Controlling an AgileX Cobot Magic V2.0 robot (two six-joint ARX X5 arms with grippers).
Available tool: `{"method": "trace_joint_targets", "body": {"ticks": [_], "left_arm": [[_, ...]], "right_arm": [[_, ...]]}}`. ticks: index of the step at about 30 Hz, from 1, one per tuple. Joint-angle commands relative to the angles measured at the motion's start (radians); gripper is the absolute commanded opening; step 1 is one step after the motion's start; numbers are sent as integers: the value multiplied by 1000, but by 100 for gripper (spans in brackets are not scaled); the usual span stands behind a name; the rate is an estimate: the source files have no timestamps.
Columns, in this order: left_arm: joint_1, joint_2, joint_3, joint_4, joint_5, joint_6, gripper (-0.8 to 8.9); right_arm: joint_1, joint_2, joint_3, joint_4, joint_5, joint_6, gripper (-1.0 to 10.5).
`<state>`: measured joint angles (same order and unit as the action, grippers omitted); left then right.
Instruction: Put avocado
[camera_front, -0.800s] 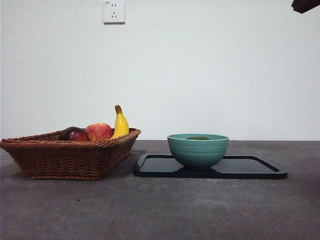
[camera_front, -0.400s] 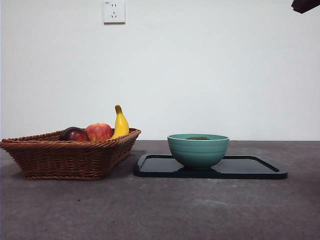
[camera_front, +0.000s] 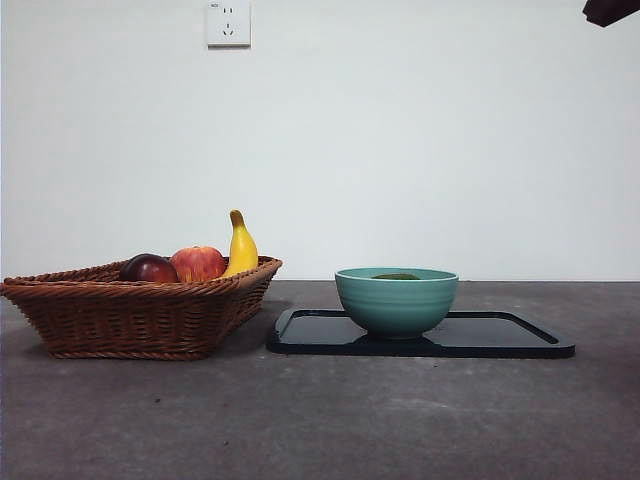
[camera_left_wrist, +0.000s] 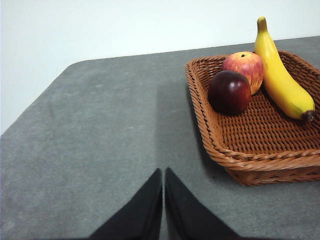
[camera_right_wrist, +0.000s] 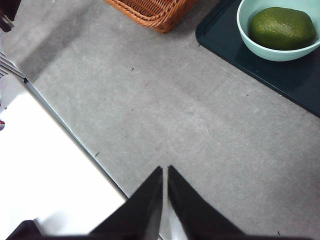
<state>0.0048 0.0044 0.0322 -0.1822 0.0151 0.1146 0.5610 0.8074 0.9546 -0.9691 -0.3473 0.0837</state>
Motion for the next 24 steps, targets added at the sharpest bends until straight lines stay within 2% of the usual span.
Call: {"method": "trace_joint_targets", "body": {"ticks": [1, 15, 18, 20, 24], "left_arm": [[3, -1, -21, -8, -2, 4, 8], [3, -1, -21, -8, -2, 4, 8], [3, -1, -21, -8, -2, 4, 8], [3, -1, -21, -8, -2, 4, 8], [3, -1, -21, -8, -2, 4, 8]], "right_arm": [[6, 8, 14, 5, -3, 8, 8], [-6, -4, 14, 4, 2, 5, 8], [-58, -37, 14, 9, 11, -47, 8], [-115, -71, 12, 39, 12, -54, 8], [-259, -171, -34, 195, 12, -97, 8]]}}
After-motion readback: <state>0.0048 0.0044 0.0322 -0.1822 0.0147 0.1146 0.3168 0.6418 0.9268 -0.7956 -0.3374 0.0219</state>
